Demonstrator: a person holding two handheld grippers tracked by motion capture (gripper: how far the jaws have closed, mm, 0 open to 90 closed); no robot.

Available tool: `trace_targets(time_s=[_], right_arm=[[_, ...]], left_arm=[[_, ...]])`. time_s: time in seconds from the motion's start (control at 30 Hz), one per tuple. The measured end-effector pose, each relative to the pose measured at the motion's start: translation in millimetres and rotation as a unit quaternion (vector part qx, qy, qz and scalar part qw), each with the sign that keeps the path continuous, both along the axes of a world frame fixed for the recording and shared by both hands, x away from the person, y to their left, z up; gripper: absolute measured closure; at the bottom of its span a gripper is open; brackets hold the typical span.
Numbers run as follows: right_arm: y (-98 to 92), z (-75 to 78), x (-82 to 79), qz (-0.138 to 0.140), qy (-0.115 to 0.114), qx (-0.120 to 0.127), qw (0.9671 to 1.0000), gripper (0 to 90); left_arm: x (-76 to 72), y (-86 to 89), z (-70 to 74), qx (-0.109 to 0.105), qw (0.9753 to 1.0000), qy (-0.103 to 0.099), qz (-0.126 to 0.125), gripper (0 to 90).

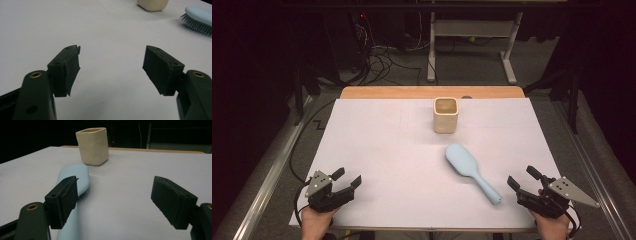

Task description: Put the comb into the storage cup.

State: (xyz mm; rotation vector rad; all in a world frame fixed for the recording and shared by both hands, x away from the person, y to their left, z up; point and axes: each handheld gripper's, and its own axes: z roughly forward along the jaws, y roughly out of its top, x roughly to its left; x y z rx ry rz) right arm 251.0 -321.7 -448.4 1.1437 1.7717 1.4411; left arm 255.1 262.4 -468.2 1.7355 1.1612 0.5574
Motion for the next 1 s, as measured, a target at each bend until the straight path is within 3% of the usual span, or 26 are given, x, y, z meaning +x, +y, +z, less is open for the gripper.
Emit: trace_targets(time_s=[1.0], right_arm=[[30.4,2.1,11.8,0.036,-0.002,-0.013,0.9993,22.0]], left_arm=[[0.8,0.4,-0.4,-0.004,1.0,0.001,0.0,30.1]])
